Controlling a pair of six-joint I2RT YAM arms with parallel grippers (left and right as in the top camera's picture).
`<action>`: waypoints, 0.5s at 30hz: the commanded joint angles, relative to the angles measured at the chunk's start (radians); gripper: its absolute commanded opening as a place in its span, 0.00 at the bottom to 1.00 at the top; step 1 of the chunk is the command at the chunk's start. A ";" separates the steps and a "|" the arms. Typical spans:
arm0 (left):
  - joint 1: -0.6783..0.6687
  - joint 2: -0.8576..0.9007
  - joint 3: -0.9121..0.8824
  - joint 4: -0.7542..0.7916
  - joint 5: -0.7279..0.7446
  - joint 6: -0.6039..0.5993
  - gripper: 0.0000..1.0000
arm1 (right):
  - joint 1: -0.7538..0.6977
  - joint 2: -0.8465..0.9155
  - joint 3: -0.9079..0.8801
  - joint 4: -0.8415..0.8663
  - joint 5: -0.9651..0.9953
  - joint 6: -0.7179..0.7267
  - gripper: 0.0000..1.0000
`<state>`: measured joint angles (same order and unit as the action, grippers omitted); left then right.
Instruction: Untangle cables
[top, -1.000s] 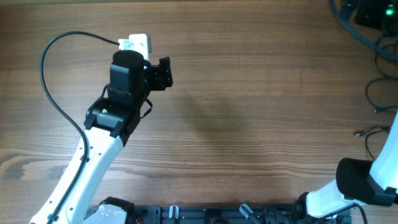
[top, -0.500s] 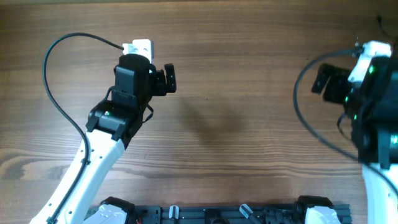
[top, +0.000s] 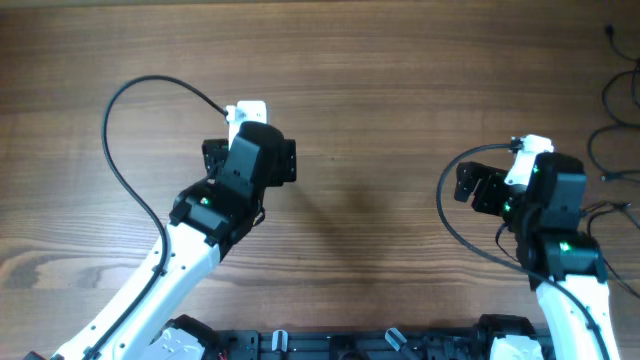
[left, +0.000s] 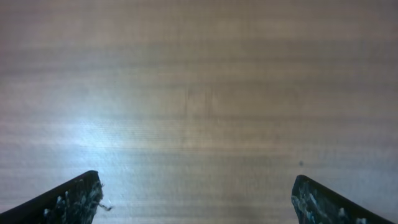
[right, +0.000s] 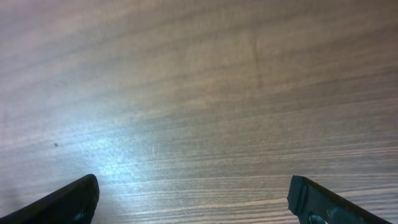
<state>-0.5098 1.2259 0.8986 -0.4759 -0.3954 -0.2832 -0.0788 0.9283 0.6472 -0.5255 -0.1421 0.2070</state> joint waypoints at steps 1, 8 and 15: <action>-0.002 -0.055 -0.085 0.049 0.085 -0.036 1.00 | 0.029 0.066 -0.007 0.020 -0.025 -0.022 1.00; 0.066 -0.439 -0.309 0.031 0.101 -0.077 1.00 | 0.150 0.050 -0.006 0.103 -0.013 0.057 1.00; 0.283 -0.408 -0.430 0.103 0.386 0.177 1.00 | 0.270 0.093 -0.006 0.198 0.052 0.047 1.00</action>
<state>-0.2970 0.7517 0.4835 -0.3943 -0.1143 -0.2127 0.1501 0.9909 0.6437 -0.3496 -0.1337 0.2493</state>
